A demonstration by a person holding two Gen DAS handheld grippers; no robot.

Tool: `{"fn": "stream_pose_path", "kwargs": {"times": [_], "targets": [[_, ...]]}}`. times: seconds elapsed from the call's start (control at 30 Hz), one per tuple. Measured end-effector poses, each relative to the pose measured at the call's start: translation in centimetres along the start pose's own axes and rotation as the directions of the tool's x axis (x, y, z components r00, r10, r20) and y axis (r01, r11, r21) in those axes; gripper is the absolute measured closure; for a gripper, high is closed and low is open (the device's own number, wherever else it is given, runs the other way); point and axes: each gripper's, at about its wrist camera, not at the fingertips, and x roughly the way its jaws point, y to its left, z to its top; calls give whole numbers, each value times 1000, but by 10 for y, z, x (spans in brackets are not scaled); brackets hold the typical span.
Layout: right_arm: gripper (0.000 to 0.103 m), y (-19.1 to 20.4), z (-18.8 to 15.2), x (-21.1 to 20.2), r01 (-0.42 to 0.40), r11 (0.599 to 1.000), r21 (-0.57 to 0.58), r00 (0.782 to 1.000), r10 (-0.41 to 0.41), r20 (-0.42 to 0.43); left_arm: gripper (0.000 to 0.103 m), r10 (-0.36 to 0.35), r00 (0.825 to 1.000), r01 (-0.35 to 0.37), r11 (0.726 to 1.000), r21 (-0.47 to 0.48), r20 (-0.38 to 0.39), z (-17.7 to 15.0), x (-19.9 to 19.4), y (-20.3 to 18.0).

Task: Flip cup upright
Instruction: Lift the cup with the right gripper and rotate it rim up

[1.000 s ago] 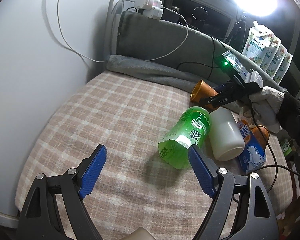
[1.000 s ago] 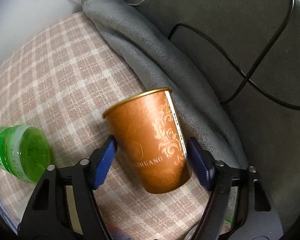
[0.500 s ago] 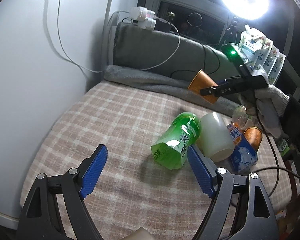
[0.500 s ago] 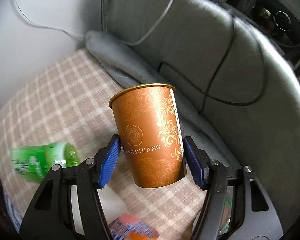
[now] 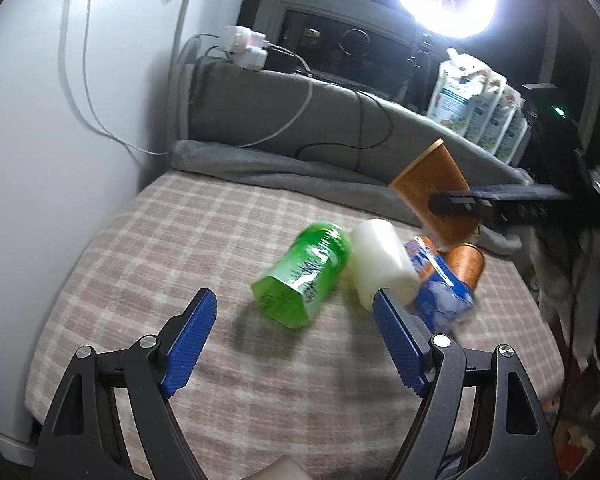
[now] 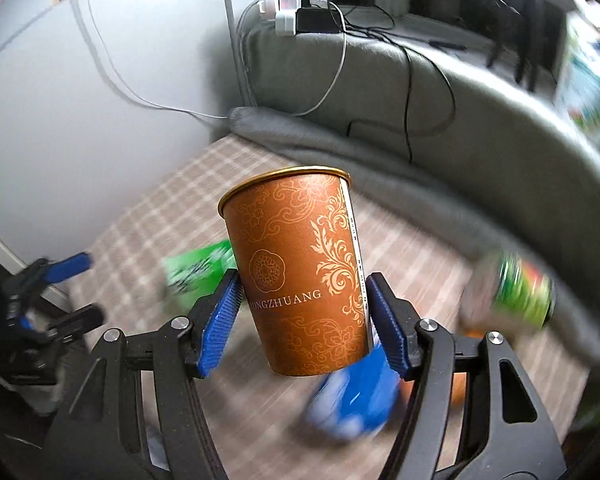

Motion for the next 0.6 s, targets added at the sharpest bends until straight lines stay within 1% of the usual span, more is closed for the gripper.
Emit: {"fn": "stream_pose_path", "kwargs": {"times": [0.07,0.13,0.2,0.33,0.43,0.6], "targets": [[37,4,-24,-5,-25,997,69,1000,25,-3,23,-15,1000,15,1000,11,-6,-3,-1,-5],[37,10,-44,-7,-28,993,117,1000,28,2,23,-30,999,30,999,24,-15,-6,-1,-11],[37,13,-63,-10,-50,982,179,999,51,2,24,-44,999,45,998,34,-25,-10,0,-16],[37,9,-95,-8,-97,944,316,995,103,-4,24,-79,995,81,996,30,-55,-16,2,-21],[37,7,-112,-7,-89,919,383,995,97,0,25,-99,992,101,995,27,-74,-19,4,-23],[36,-1,-139,7,-82,861,502,994,105,-17,25,-128,985,132,991,27,-117,-24,10,-29]]}}
